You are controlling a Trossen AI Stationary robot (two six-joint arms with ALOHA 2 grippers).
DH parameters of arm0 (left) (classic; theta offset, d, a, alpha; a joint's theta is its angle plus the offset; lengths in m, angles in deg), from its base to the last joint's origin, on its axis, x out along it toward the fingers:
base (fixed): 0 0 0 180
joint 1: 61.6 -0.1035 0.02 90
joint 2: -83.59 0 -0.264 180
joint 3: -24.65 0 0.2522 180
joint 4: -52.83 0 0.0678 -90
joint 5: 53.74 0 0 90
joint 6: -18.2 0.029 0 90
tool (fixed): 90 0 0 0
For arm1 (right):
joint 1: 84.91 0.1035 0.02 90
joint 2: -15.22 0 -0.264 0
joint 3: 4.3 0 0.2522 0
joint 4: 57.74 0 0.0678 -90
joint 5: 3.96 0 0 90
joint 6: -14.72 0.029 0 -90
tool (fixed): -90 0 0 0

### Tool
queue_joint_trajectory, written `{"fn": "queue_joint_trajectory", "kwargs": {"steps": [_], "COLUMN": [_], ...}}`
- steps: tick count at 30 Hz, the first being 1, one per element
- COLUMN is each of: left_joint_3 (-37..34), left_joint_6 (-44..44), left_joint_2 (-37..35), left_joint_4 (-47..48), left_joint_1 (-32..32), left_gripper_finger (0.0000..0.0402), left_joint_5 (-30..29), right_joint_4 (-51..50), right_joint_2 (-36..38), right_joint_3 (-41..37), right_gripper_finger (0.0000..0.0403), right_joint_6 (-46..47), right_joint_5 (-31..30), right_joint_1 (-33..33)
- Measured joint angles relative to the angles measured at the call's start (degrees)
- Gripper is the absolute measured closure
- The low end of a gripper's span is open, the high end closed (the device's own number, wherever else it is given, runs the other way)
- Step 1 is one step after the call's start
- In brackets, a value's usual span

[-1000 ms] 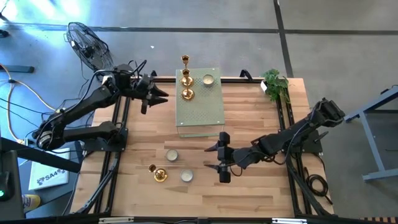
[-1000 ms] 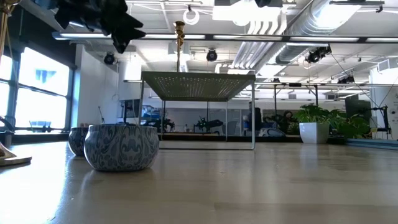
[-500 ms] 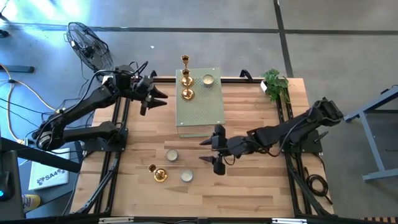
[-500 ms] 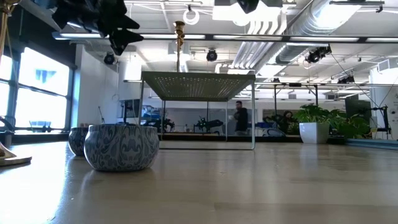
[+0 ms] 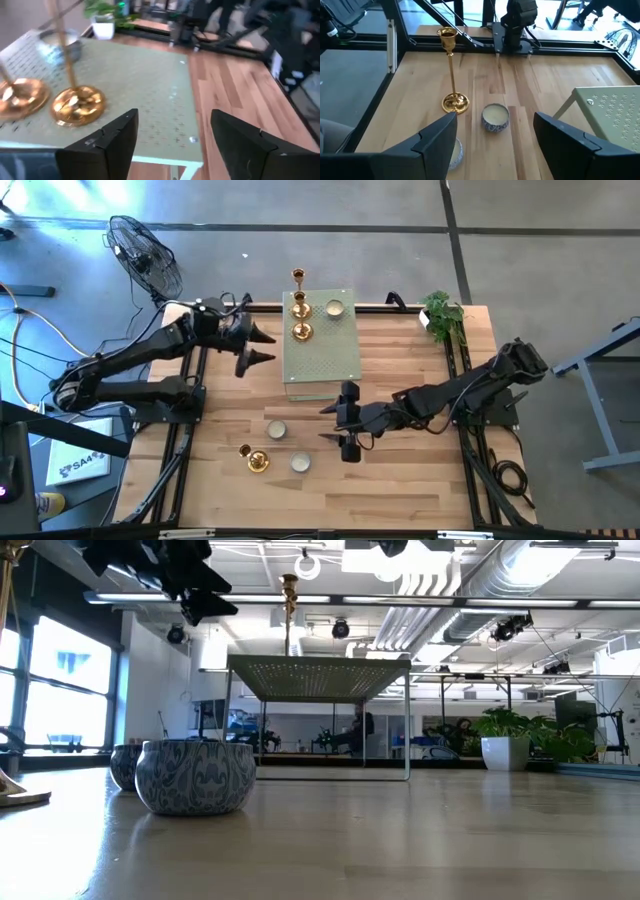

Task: Pick & Place candle stick holders
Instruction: Put the top blue scented candle on the shelf aligned with the other blue scented candle

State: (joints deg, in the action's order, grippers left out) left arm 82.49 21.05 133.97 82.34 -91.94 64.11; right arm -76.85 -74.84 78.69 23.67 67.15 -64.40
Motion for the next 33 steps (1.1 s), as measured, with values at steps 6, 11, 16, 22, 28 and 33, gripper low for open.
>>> {"fn": "queue_joint_trajectory", "kwargs": {"steps": [6,11,16,22,28,33], "left_joint_3": [0.0,0.0,0.0,0.0,0.0,0.0], "left_joint_6": [2.9,1.5,1.3,0.3,-11.1,-11.7], "left_joint_2": [-0.4,-0.4,-0.4,-0.4,-0.4,-0.4], "left_joint_4": [-2.2,-2.6,-2.1,-2.3,-2.2,-0.2], "left_joint_1": [3.0,3.4,3.4,3.4,3.6,9.0], "left_gripper_finger": [0.0136,0.009,0.0014,0.003,0.0038,0.0039], "left_joint_5": [0.2,0.0,1.4,12.8,21.0,13.8], "right_joint_4": [0.0,0.0,-0.1,-1.2,-2.9,-5.0], "right_joint_2": [0.0,0.0,0.0,0.0,0.0,0.0], "right_joint_3": [0.0,0.0,0.0,0.0,0.0,0.0], "right_gripper_finger": [0.0144,0.0144,0.0144,0.0144,0.0144,0.0144], "right_joint_6": [0.1,0.9,1.1,1.3,2.1,2.9], "right_joint_5": [0.0,0.0,0.0,0.0,0.0,0.0], "right_joint_1": [0.1,0.1,0.1,0.1,0.2,0.2]}}
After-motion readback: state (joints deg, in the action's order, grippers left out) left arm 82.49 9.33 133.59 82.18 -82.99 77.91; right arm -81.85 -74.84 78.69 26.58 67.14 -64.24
